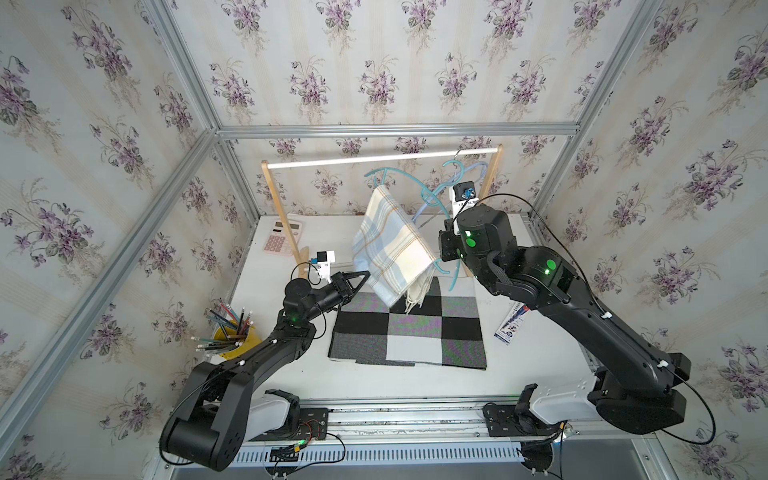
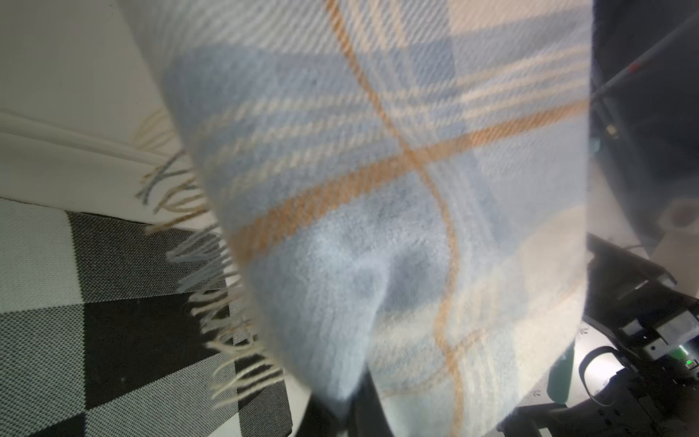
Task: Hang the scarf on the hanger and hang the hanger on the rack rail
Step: Adjust the scarf at the hanger.
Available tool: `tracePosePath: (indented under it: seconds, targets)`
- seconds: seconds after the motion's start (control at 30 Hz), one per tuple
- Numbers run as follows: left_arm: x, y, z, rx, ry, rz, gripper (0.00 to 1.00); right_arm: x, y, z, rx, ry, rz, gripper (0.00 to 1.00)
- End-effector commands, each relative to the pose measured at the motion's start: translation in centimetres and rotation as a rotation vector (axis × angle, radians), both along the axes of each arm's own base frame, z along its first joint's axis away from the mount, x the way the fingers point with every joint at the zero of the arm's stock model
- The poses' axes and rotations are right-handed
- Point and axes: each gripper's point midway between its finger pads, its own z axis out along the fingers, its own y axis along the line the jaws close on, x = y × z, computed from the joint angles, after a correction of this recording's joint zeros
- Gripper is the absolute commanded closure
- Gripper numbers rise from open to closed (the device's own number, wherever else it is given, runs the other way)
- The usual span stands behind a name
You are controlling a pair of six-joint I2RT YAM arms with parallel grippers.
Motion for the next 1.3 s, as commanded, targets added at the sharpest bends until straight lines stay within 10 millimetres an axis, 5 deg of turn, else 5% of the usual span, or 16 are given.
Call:
tracePosePath:
  seconds: [0.0,0.43,0.57,0.67,0.9,1.27]
  targets:
    - [-0.4,0.3,-3.0,0.118,0.105,-0.011,1.0,0.2,-0.4,1.8,0.037,-0.054,-0.026,1.0]
    - [-1.1,-3.3,-5.5,0.099,0.203,-0.21,1.0,0.2,0.2,2.5,0.082,-0.078,0.0,1.0]
    - [-1.3,-3.0,-3.9,0.117,0.169,-0.201,0.45,0.2,0.8,2.2,0.085,-0.06,0.028,1.0]
    - [-1.8,-2.2,-2.0,0.19,0.13,-0.165,0.28,0.1,1.4,1.8,0.075,-0.05,0.058,1.0]
    - [-3.9,-0.4,1.6,0.252,0.072,-0.095,0.13,-0.1,1.9,1.1,0.062,-0.088,0.108,1.0]
    - [-4.9,4.4,10.2,0.308,0.011,0.208,0.21,-0.7,3.1,0.4,-0.058,-0.215,0.098,1.0]
